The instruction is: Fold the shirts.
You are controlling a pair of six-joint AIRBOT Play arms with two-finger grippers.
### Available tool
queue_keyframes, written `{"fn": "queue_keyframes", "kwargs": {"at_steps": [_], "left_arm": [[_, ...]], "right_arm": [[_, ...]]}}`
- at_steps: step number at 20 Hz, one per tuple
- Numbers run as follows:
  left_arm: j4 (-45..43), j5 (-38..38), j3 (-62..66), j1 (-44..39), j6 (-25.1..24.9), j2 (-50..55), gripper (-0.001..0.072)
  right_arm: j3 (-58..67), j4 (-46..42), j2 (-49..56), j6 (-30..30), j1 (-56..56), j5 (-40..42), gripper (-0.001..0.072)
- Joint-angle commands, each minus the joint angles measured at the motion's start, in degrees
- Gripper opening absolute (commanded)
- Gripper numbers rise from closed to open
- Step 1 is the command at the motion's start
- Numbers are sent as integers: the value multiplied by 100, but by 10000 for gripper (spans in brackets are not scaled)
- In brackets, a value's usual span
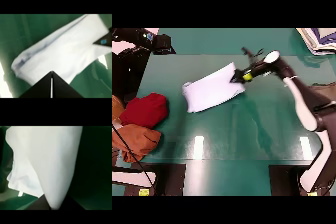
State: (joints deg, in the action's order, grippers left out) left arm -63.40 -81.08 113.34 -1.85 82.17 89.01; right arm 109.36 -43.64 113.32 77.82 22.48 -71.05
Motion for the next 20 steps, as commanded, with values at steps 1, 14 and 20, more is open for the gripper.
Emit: {"fn": "queue_keyframes", "kwargs": {"at_steps": [1,14,20], "left_arm": [[302,11,-2,-122,2,2,29],[240,861,-2,-1285,-11,4,29],[234,863,-2,-1318,-7,9,29]], "right_arm": [[-162,-914,-835,192,-1049,-282,15],[-2284,-1161,-3126,619,-5508,704,15],[-2326,-535,-3434,492,-5764,1272,15]]}}
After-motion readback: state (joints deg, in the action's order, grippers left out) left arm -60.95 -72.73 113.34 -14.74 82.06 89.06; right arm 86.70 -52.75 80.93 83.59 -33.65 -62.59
